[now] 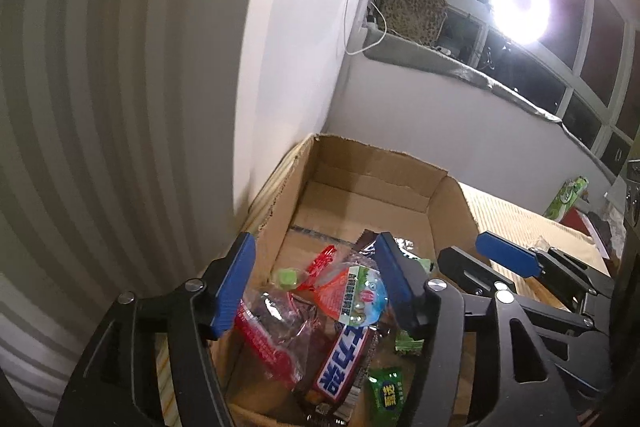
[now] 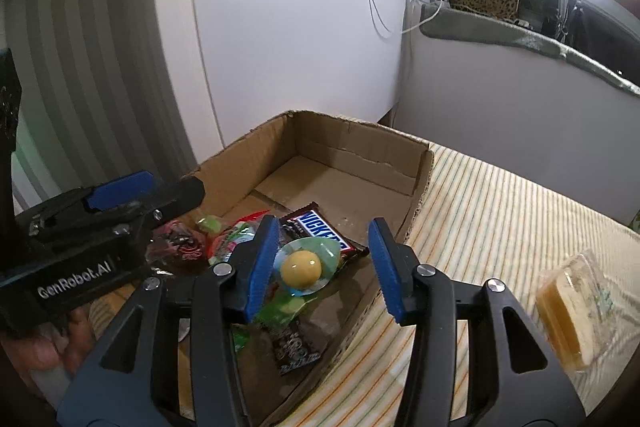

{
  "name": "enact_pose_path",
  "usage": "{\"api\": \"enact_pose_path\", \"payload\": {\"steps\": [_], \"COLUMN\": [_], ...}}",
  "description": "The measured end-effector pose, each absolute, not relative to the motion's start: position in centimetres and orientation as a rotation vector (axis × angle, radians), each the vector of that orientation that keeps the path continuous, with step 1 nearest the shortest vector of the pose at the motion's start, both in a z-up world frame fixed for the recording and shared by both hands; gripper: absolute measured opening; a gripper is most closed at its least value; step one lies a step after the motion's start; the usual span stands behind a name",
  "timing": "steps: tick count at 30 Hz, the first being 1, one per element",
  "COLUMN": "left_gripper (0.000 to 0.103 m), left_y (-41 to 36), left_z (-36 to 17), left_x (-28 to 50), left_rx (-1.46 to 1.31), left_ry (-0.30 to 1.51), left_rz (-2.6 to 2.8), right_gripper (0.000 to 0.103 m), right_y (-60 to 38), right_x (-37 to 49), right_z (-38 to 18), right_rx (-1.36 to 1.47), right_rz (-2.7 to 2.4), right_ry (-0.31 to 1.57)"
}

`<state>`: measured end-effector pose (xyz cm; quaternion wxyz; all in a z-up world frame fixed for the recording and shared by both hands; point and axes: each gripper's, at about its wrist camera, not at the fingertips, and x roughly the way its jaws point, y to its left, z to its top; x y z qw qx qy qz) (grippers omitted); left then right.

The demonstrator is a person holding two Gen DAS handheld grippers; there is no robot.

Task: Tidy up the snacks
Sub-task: 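Lower the green candy bag with the left gripper while the right lowers the yellow ball, open both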

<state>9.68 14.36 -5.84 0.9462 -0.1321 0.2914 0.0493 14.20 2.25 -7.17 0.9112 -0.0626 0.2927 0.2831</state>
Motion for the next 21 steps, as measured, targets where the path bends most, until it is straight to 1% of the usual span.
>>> {"api": "enact_pose_path", "payload": {"steps": [8, 14, 16, 21], "left_gripper": [0.069, 0.070, 0.070, 0.071], "left_y": [15.2, 15.5, 15.4, 14.8], "left_z": [-3.3, -1.9, -1.7, -1.6], "left_x": [6.2, 3.8, 3.3, 2.8], "left_rx": [-0.275, -0.270, -0.268, -0.257], "left_ry": [0.516, 0.479, 0.473, 0.469], "left_rz": [0.131, 0.140, 0.140, 0.137], "right_gripper": [0.055, 0.057, 0.061, 0.061], "right_y": [2.4, 2.5, 2.5, 2.1], "right_x": [10.8, 9.0, 8.7, 8.4], "right_z": [-4.7, -3.6, -3.5, -3.9], "right_rx": [-0.142, -0.149, -0.148, -0.137], "right_rz": [0.591, 0.604, 0.608, 0.610], "right_ry": [0.549, 0.524, 0.522, 0.530]}}
